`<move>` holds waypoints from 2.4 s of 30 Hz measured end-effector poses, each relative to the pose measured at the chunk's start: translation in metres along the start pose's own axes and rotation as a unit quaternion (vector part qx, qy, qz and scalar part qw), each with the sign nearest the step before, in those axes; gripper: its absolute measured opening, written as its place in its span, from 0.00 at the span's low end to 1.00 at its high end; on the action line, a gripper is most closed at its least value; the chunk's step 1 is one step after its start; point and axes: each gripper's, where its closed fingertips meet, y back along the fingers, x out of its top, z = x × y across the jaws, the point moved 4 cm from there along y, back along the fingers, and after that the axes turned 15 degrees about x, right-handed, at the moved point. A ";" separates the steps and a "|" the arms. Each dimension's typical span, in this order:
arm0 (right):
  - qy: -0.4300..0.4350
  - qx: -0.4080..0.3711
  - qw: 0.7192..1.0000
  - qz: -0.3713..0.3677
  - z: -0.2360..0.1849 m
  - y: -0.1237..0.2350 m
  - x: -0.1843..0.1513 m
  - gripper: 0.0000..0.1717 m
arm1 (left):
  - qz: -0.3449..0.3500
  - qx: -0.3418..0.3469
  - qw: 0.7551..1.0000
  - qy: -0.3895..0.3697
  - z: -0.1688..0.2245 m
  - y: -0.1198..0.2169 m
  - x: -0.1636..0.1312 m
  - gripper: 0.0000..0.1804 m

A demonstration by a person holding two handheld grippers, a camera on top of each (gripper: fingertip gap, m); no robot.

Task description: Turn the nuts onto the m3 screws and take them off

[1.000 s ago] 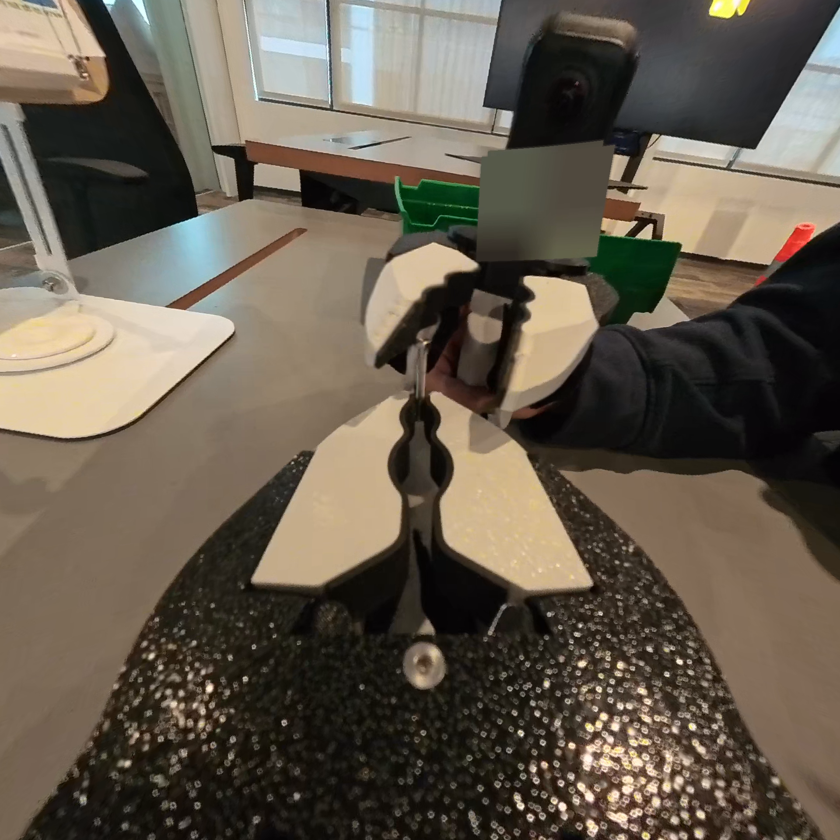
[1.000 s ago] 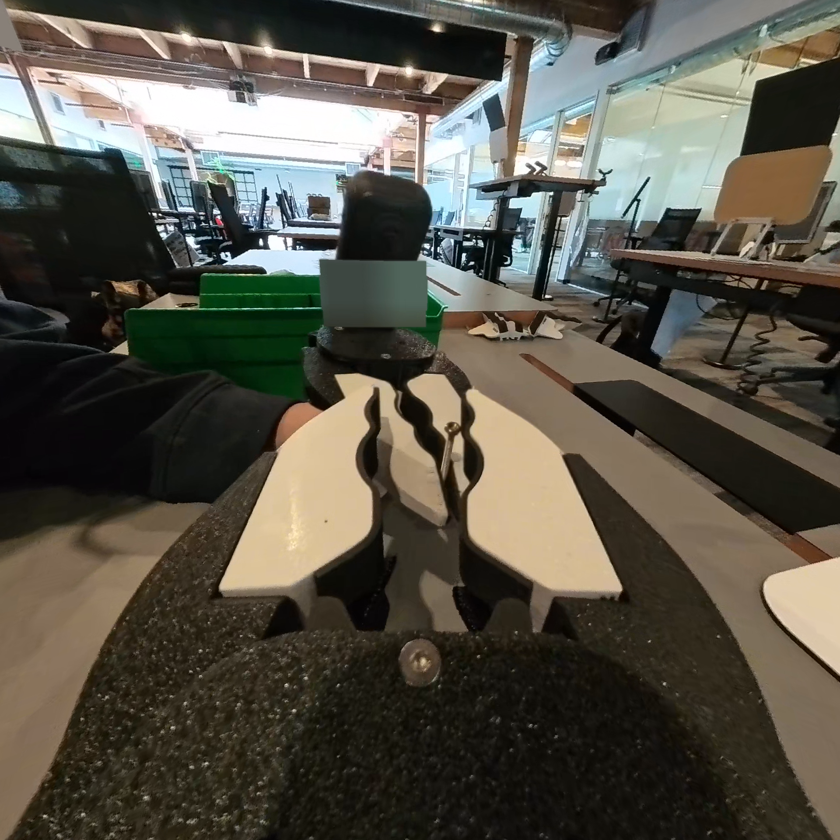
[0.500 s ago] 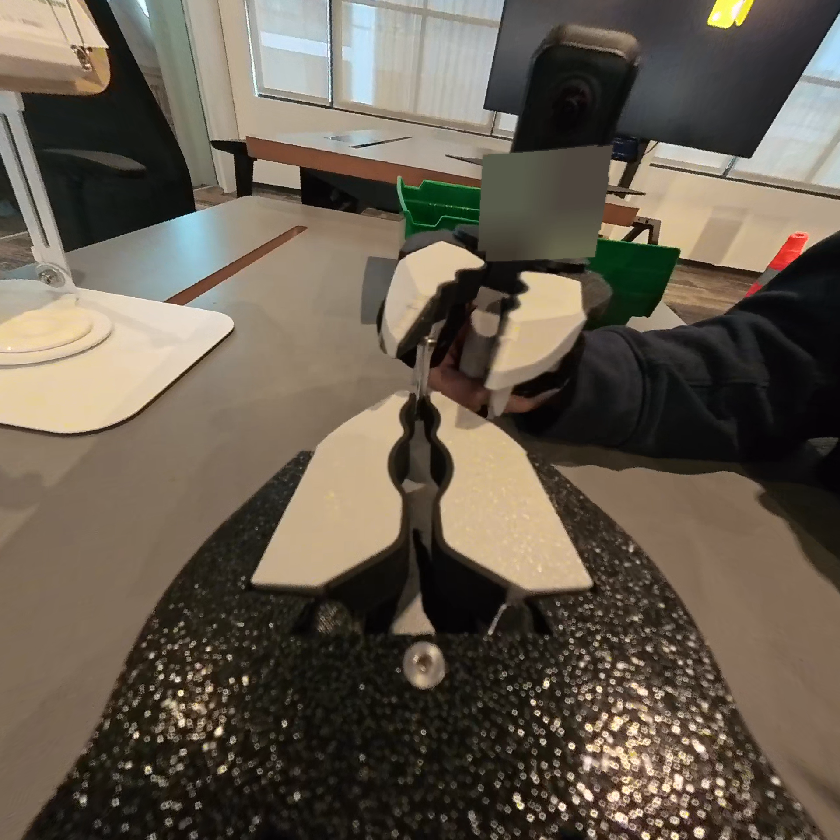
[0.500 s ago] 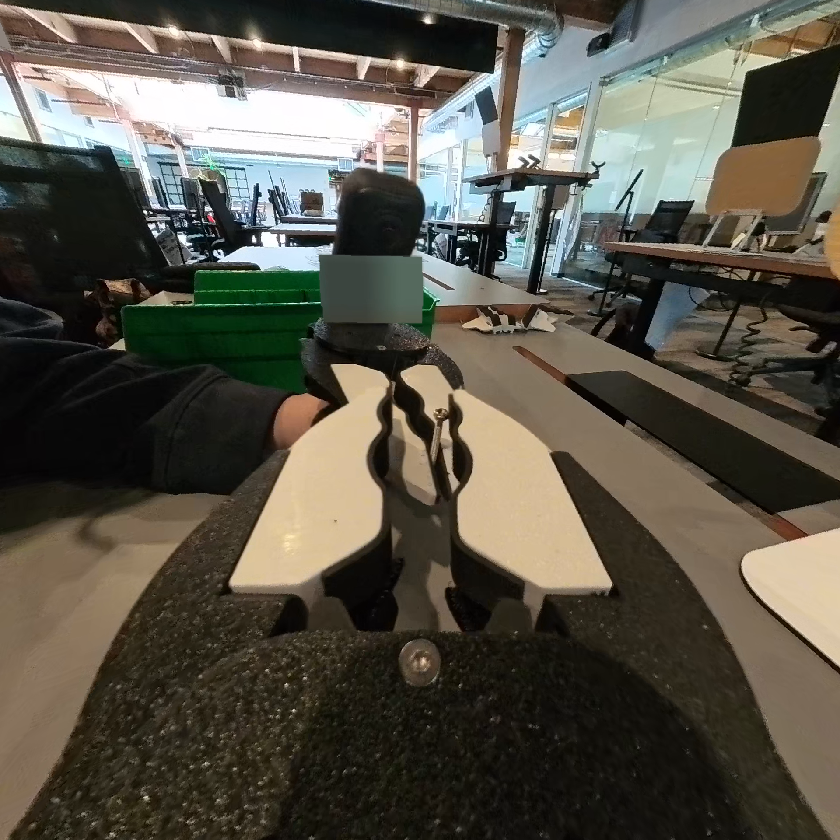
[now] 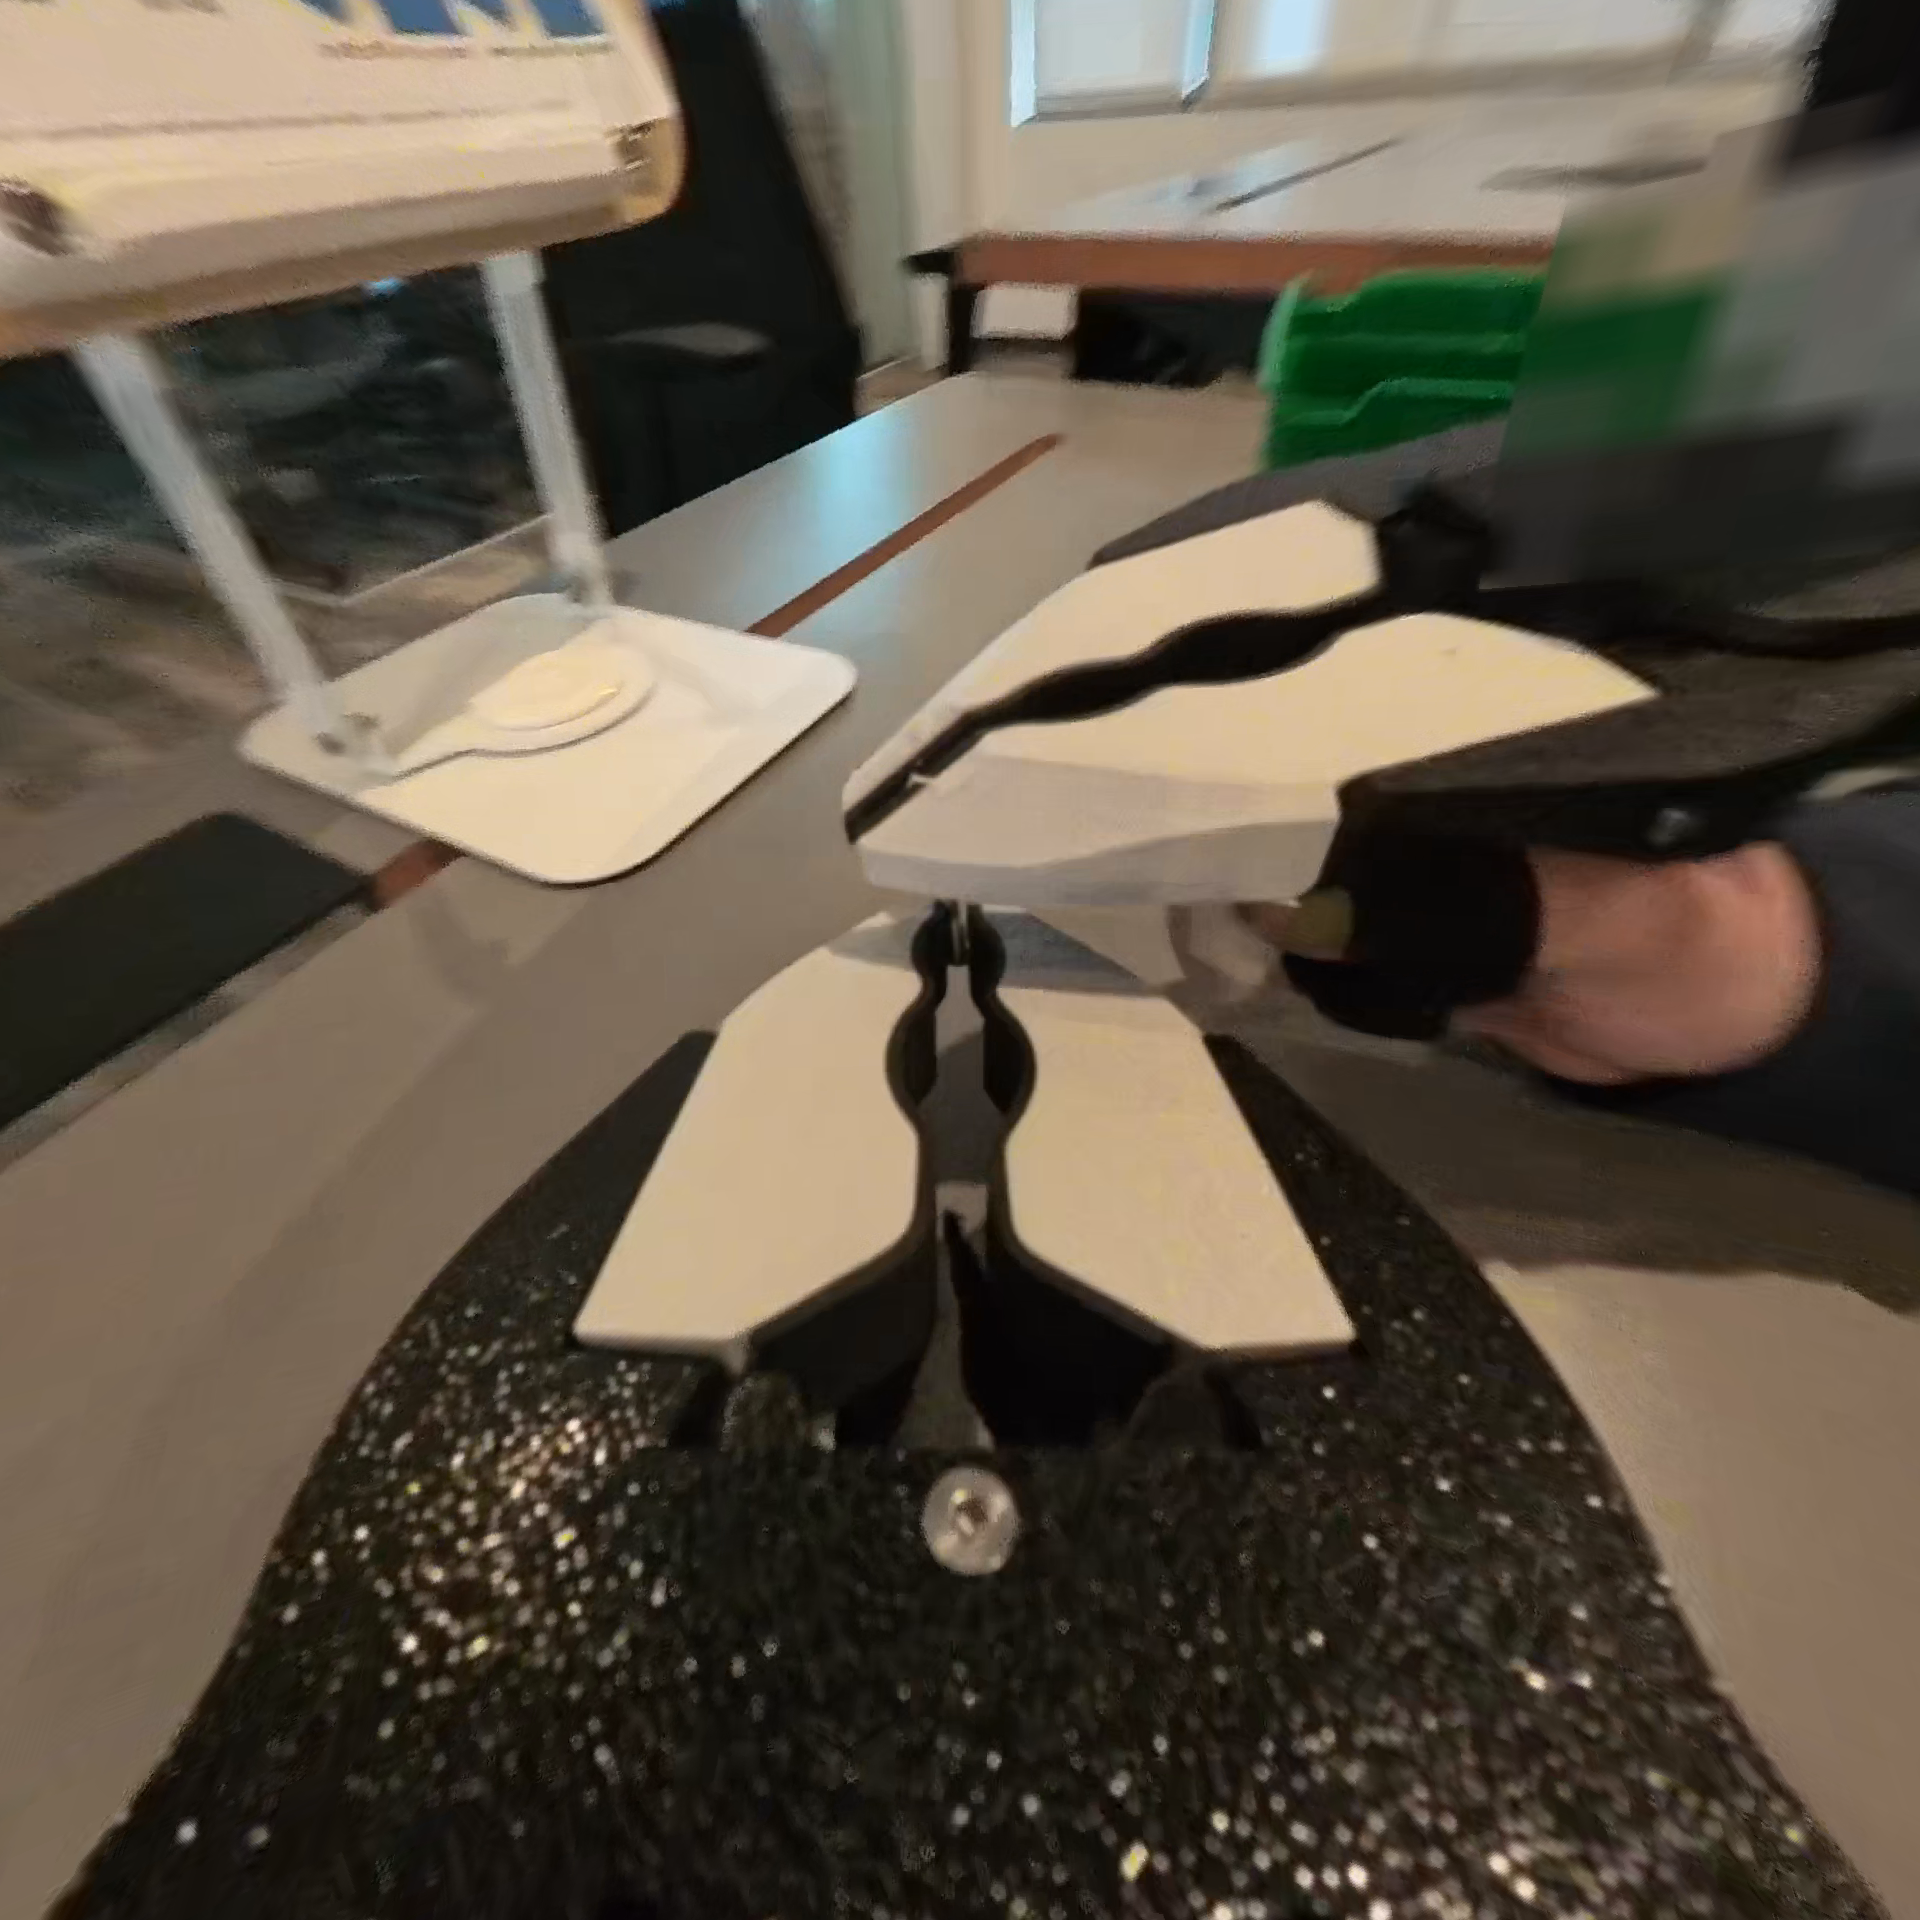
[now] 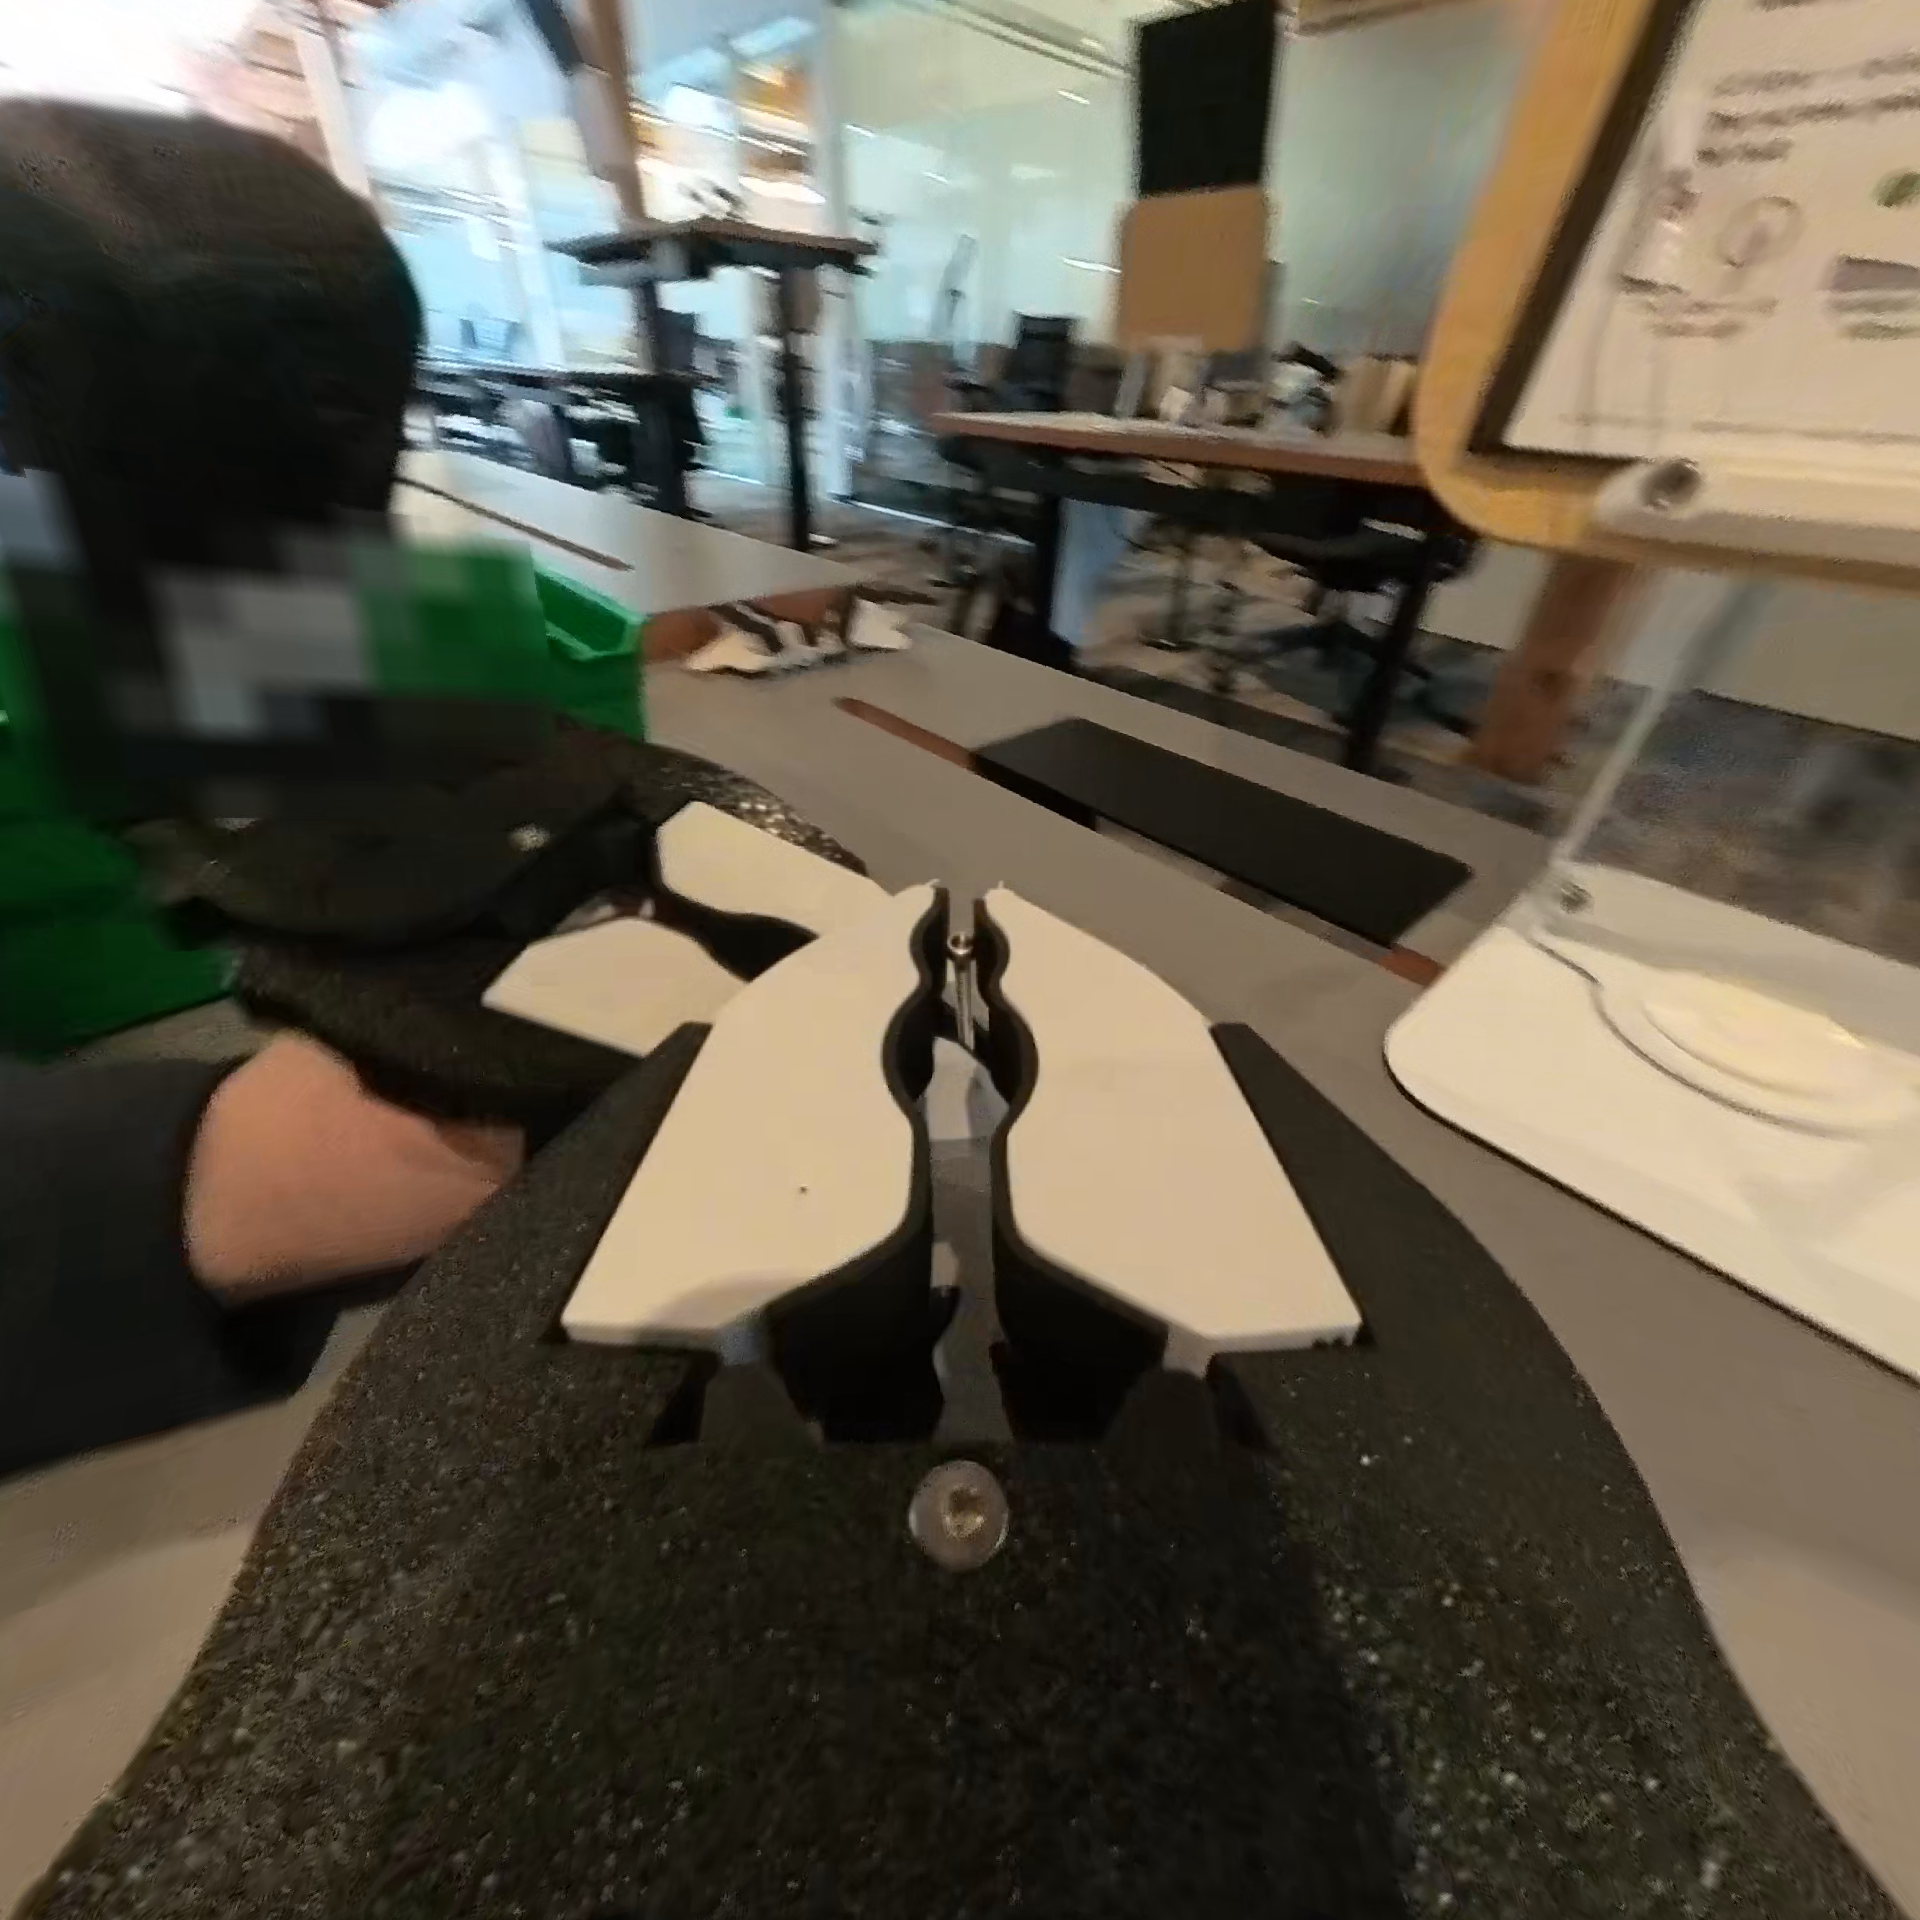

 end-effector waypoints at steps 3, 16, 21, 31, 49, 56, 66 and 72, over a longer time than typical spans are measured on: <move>0.038 -0.043 0.998 0.000 -0.009 -0.004 0.001 0.03 | 0.002 0.025 0.999 -0.029 -0.002 0.001 0.000 0.01; -0.097 0.405 0.903 0.106 -0.024 0.038 0.006 0.15 | -0.020 -0.428 0.897 0.114 0.026 0.045 -0.002 0.02; -0.123 0.456 0.879 0.066 -0.037 0.031 -0.002 0.09 | -0.055 -0.496 0.858 0.125 0.035 0.054 -0.006 0.02; -0.127 0.481 0.865 0.061 -0.042 0.033 -0.003 0.03 | -0.068 -0.516 0.845 0.124 0.040 0.056 -0.008 0.02; -0.169 0.520 0.836 0.043 -0.043 0.032 -0.009 0.03 | -0.066 -0.530 0.838 0.110 0.044 0.053 -0.009 0.01; -0.137 0.434 0.890 0.038 -0.033 0.015 -0.012 0.03 | -0.051 -0.448 0.887 0.103 0.036 0.038 -0.009 0.01; -0.062 0.227 0.972 0.011 -0.020 -0.003 -0.011 0.02 | -0.030 -0.241 0.967 0.076 0.011 0.013 -0.006 0.01; -0.052 0.220 0.973 0.055 -0.009 0.012 -0.003 0.03 | -0.012 -0.256 0.962 0.097 0.004 0.017 -0.007 0.02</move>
